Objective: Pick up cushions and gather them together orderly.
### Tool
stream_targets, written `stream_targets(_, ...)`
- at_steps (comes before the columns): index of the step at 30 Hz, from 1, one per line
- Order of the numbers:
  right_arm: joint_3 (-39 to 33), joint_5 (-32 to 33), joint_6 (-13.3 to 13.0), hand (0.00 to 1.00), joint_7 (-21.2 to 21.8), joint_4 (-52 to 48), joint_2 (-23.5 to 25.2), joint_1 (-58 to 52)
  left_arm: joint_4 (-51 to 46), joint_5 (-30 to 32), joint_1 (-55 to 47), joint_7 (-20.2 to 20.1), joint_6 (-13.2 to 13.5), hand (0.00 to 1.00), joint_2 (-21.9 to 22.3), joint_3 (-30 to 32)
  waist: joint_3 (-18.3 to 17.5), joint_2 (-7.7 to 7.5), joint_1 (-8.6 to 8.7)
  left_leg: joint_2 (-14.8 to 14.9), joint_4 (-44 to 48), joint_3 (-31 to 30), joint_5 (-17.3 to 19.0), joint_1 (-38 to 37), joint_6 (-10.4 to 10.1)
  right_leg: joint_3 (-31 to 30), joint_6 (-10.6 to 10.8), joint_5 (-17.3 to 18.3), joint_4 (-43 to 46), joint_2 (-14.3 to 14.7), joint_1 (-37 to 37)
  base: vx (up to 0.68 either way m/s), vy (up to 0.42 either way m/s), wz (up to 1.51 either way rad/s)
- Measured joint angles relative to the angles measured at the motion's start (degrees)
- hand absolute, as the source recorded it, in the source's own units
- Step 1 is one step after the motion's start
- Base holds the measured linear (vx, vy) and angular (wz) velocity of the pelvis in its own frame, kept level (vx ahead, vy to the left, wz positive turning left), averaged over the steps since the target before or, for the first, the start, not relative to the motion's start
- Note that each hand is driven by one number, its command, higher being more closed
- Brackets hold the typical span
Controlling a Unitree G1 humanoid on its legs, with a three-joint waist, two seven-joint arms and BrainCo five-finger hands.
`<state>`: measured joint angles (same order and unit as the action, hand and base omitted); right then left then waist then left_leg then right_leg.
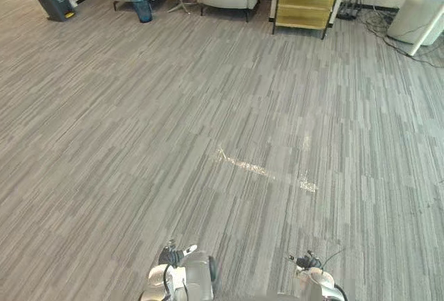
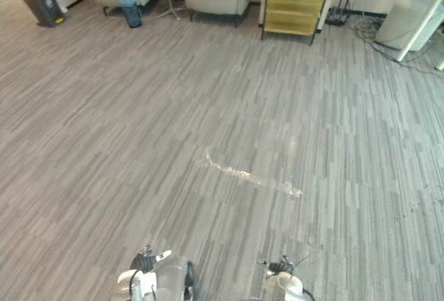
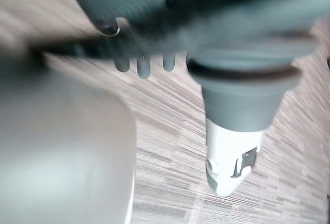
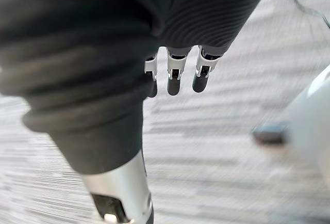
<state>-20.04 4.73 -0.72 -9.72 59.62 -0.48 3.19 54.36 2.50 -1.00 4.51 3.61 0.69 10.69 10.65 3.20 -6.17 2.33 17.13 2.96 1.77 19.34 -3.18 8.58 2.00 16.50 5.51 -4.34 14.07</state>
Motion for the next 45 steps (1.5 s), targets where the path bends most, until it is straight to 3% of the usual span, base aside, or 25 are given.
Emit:
stream_targets(1, 0.0, 0.0, 0.1, 0.0, -0.1, 0.7, 0.6, -0.2, 0.3, -0.4, 0.2, 0.2, 0.2, 0.0, -0.3, -0.5, -0.3, -0.95, -0.39, -1.0, 0.3, 0.7, -1.9, -1.1, 1.3, -1.9, 0.1, 0.5, -0.4, -0.8, 1.3, 0.61, 0.148, -0.47)
stream_targets(2, 0.0, -0.1, 0.4, 0.0, 0.0, 1.1, 1.5, -0.2, 0.4, -0.4, 0.5, 0.2, 0.3, 0.0, -1.5, -0.7, -1.0, -3.24, 0.08, -2.3, 0.9, 1.9, 0.2, -1.1, 2.0, -3.6, -1.2, -0.5, 0.6, -2.5, 0.8, 0.6, 0.13, -0.3)
stream_targets(5, 0.0, -0.2, 0.6, 0.0, 0.0, 1.0, 1.8, -1.7, 0.2, -0.4, 0.5, 0.2, -0.1, 0.0, -2.5, -1.1, -1.9, -5.27, 0.01, -2.9, 8.4, 3.4, 6.7, -1.1, 4.2, -7.5, -0.9, -1.0, 10.3, -3.9, -1.5, 0.59, 0.123, -0.16)
stream_targets(8, 0.0, -0.4, 0.3, 0.0, 0.6, 0.7, 1.7, -2.6, 1.5, -0.3, 0.4, 0.2, -0.4, 0.0, -3.2, -2.1, -1.7, -5.41, 0.07, -3.2, 9.3, 4.8, 13.3, -8.5, 5.2, -8.8, 9.3, -6.3, 42.4, -6.2, -13.5, 0.51, 0.088, -0.25)
stream_targets(10, 0.1, -1.2, 0.3, 0.0, 1.1, -0.2, 1.3, -3.3, 2.1, -0.4, 0.2, 0.2, -0.7, 0.0, -3.4, -3.9, -1.6, -4.94, 0.84, -3.2, 6.5, 5.0, 15.2, -16.4, 5.2, -2.0, 5.1, -3.6, 54.8, -9.5, -19.6, 0.56, 0.034, -0.15)
stream_targets(12, 0.1, -2.5, 0.1, 0.0, 1.3, -0.3, 0.5, -2.9, 2.8, -0.3, 0.3, 0.2, -0.7, 0.0, -3.3, -5.2, -1.2, -3.8, 1.28, -2.1, 0.9, 5.2, 15.5, -23.7, 5.0, 5.2, 1.7, -0.7, 51.9, -10.5, -24.3, 0.51, -0.044, -0.08)
stream_targets(14, 0.1, -2.5, 0.0, 0.0, 1.3, -0.1, -0.2, -2.3, 3.7, -0.3, 0.2, 0.2, -0.6, 0.0, -3.4, -5.6, -1.2, -3.4, 1.89, -0.1, -3.1, 5.8, 15.8, -28.6, 4.5, 9.9, 0.8, 0.1, 39.2, -9.1, -28.2, 0.42, -0.106, 0.01)
stream_targets(15, 0.1, -2.5, 0.1, 0.0, 1.3, 0.2, -0.4, -1.8, 3.9, -0.3, -0.2, 0.2, -0.6, 0.0, -3.5, -5.7, -1.2, -3.31, 2.65, 0.9, -4.3, 5.8, 16.3, -29.9, 3.5, 9.9, 0.7, -1.6, 31.0, -7.5, -30.1, 0.35, -0.13, 0.09)
stream_targets(17, -0.1, -2.4, 0.3, 0.0, 1.4, 0.9, -0.9, -1.7, 4.7, -0.5, -0.7, 0.1, -0.6, 0.0, -4.1, -6.1, -1.1, -3.6, 3.2, 2.1, -5.7, 5.6, 17.9, -32.7, 1.3, 6.8, 0.6, -10.3, 13.8, -4.0, -32.3, 0.52, -0.237, 0.16)
stream_targets(19, 0.0, -2.5, 0.3, 0.0, 1.6, 2.4, -2.6, -1.8, 5.2, -0.3, -0.8, 0.2, -0.6, 0.0, -4.2, -6.1, -1.4, -3.18, 3.94, 2.9, -4.1, 2.9, 19.1, -35.0, 0.4, 2.4, -1.8, -18.6, 13.8, -1.2, -31.9, 0.6, -0.318, 0.21)
stream_targets(22, -1.8, -2.4, 0.4, 0.0, 1.8, 2.6, -4.6, -2.0, 6.0, 0.2, -0.7, 0.1, -0.5, 0.0, -1.4, -4.6, -2.5, 2.77, 4.01, 7.9, 17.5, -2.6, 16.3, -26.8, 1.0, 5.8, -3.5, -12.8, 15.0, 2.6, -28.5, 0.57, -0.304, 0.08)
stream_targets(23, -2.0, -2.4, 0.5, 0.0, 1.7, 2.2, -4.6, -2.3, 5.8, 0.2, -0.6, 0.0, -0.6, 0.0, -0.4, -2.8, -1.8, 3.66, 4.1, 9.4, 29.1, -3.6, 8.5, -22.2, 0.7, 6.1, -4.5, -10.9, 13.8, 3.9, -24.8, 0.54, -0.257, 0.06)
stream_targets(24, -1.6, -2.3, 0.6, 0.0, 1.7, 2.1, -4.5, -2.5, 5.8, 0.2, -0.9, 0.0, -0.6, 0.0, -0.3, -2.6, -1.5, 3.66, 3.89, 10.6, 35.0, -3.6, 4.2, -19.8, 0.6, 6.2, -4.9, -10.2, 12.3, 4.7, -22.3, 0.55, -0.207, 0.08)
stream_targets(26, -0.9, -2.2, 0.7, 0.0, 1.7, 2.4, -3.2, -2.6, 4.0, 0.3, -0.7, -0.3, -0.2, 0.0, -0.8, -2.9, -0.8, 2.52, 3.44, 11.7, 45.6, -0.7, 8.8, -12.8, 0.6, 6.0, -5.5, -8.7, 7.2, 5.6, -13.6, 0.53, -0.183, 0.06)
stream_targets(28, -1.0, -1.7, 0.8, 0.0, 1.6, 2.7, -2.7, -2.3, 2.6, 0.3, -0.7, -0.3, -0.1, 0.0, -1.2, -3.2, -0.5, 1.33, 2.66, 10.4, 43.1, 2.2, 12.3, -8.2, 0.7, 5.1, -5.5, -8.7, 3.4, 5.3, -8.7, 0.43, -0.146, -0.14)
stream_targets(30, -1.8, -0.8, 0.8, 0.0, 1.1, 3.0, -2.2, -1.1, 1.8, 0.3, -0.6, -0.2, 0.0, 0.0, -1.6, -3.4, -0.1, 0.54, 2.42, 6.7, 27.3, 3.9, 14.0, -4.9, 0.5, 4.5, -4.8, -8.4, 0.2, 4.1, -5.0, 0.44, -0.041, -0.25)
stream_targets(32, -2.2, -0.1, 0.6, 0.0, 0.6, 3.0, -2.2, -0.9, 1.5, 0.2, -0.2, -0.2, -0.1, 0.0, -1.6, -3.8, 0.1, 0.44, 2.41, 2.4, 5.7, 3.0, 9.8, -4.2, 0.2, 3.9, -3.0, -6.8, -1.5, 2.7, -2.5, 0.48, 0.063, -0.16)
stream_targets(33, -2.2, -0.1, 0.7, 0.0, 0.5, 3.0, -2.2, -1.6, 1.6, 0.1, -0.3, -0.2, 0.0, 0.0, -1.4, -3.8, -0.1, 0.63, 2.02, 1.1, -1.9, 1.7, 3.9, -4.5, 0.1, 3.6, -1.7, -5.6, -1.9, 2.5, -1.4, 0.44, 0.109, -0.26)
stream_targets(34, -2.1, -0.1, 0.7, 0.0, 0.4, 3.1, -2.2, -2.3, 1.6, 0.0, -0.4, -0.1, 0.0, 0.0, -1.4, -3.9, -0.2, 0.46, 1.06, 0.6, -3.2, 1.4, -2.0, -5.8, 0.4, 2.4, -0.7, -4.3, -1.9, 2.2, 0.2, 0.47, 0.121, -0.22)
stream_targets(36, -1.7, -0.1, 0.8, 0.0, 0.4, 4.2, -0.8, -2.2, 1.7, 0.0, 0.1, -0.1, -0.1, 0.0, -2.4, -3.9, -1.2, -2.08, 0.96, -2.1, -0.8, 2.6, 0.3, -5.8, 3.1, 1.6, 0.4, -2.4, -0.1, -0.8, 0.9, 0.51, 0.094, -0.1)
stream_targets(39, -1.8, -0.3, 1.0, 0.0, 0.7, 4.1, -0.6, -2.7, 2.5, -0.4, 0.3, -0.1, -0.2, 0.0, -3.0, -3.6, -1.8, -2.81, 0.45, -3.0, 3.0, 3.5, 5.1, -7.4, 4.7, -1.3, 0.6, -2.3, 12.0, -2.7, -2.2, 0.53, 0.129, -0.04)
stream_targets(41, -1.8, -1.5, 1.0, 0.0, 0.9, 4.2, -0.7, -3.1, 2.8, -0.5, 0.1, -0.2, -0.3, 0.0, -3.3, -3.8, -1.9, -3.5, 0.15, -4.1, 3.0, 4.1, 9.2, -12.2, 5.4, -4.2, 4.6, -4.3, 34.8, -5.1, -11.0, 0.46, 0.11, -0.16)
stream_targets(42, -1.7, -2.2, 1.0, 0.0, 1.1, 4.1, -0.7, -2.9, 3.4, -0.5, 0.2, -0.2, -0.4, 0.0, -3.6, -3.9, -1.8, -3.66, 0.3, -4.3, 3.0, 4.1, 10.1, -14.2, 5.6, -4.4, 5.1, -3.9, 41.5, -5.7, -13.5, 0.46, 0.058, -0.04)
stream_targets(43, -1.7, -2.5, 1.0, 0.0, 1.3, 4.1, -1.0, -3.0, 4.3, -0.7, 0.1, -0.2, -0.6, 0.0, -4.3, -4.1, -1.8, -3.61, 0.56, -4.3, 2.1, 4.1, 11.2, -18.2, 5.7, -3.2, 4.0, -1.8, 46.4, -5.8, -15.9, 0.46, 0.044, 0.09)
stream_targets(45, -1.3, -2.5, 1.0, 0.0, 1.6, 4.2, -1.2, -3.2, 4.8, -1.1, 0.0, -0.1, -0.6, 0.0, -4.6, -5.1, -1.7, -3.2, 0.86, -3.8, -1.2, 4.1, 11.2, -23.4, 5.6, 0.5, 2.2, 0.8, 42.0, -5.6, -18.1, 0.42, 0.003, 0.06)
